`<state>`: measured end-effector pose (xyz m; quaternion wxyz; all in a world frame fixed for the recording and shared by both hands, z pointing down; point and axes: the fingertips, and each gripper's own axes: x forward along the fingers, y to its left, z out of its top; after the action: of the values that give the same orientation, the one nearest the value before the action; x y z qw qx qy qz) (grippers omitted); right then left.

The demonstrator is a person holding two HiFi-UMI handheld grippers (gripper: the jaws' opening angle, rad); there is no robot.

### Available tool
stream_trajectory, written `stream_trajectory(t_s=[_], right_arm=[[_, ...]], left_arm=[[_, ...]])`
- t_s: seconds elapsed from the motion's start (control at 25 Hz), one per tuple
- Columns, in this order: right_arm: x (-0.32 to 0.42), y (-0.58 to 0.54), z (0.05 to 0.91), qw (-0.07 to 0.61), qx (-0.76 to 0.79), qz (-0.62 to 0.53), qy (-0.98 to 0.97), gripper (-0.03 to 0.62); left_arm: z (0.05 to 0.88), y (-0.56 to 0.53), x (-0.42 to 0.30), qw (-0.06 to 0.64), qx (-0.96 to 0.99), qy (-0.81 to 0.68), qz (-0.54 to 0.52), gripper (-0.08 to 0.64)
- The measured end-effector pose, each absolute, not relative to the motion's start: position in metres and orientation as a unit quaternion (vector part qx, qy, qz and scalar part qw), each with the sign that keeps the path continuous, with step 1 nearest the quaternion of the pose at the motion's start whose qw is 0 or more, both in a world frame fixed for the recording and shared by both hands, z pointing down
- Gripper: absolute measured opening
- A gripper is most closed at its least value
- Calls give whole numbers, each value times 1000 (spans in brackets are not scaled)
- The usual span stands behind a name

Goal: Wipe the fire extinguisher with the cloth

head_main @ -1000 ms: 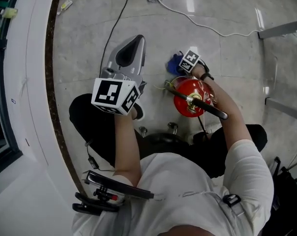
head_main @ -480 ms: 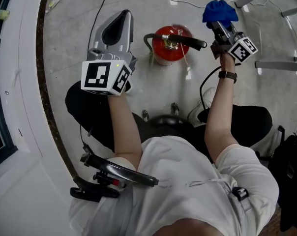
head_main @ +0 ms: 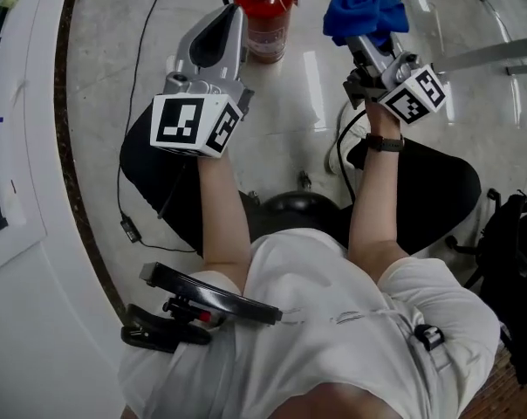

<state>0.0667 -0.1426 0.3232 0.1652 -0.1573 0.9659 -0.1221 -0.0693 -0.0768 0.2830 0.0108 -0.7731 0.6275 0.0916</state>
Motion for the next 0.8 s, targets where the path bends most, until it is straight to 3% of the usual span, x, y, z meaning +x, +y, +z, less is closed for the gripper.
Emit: stream_trajectory(t_s=[0.36,0.52,0.68,0.8], right_arm=[[83,8,336,71,-88,-90,989,110],[119,69,328,59,-73,-63,994,109],[167,94,310,87,-167,-48,981,109],[187,93,306,65,-231,-37,970,109]], left_arm=[[286,41,4,28,-737,669,92,-2],[278,92,50,32,-731,677,81,-1],[255,134,94,52,-727,682,54,-2],[238,144,107,60,-728,680,54,-2]])
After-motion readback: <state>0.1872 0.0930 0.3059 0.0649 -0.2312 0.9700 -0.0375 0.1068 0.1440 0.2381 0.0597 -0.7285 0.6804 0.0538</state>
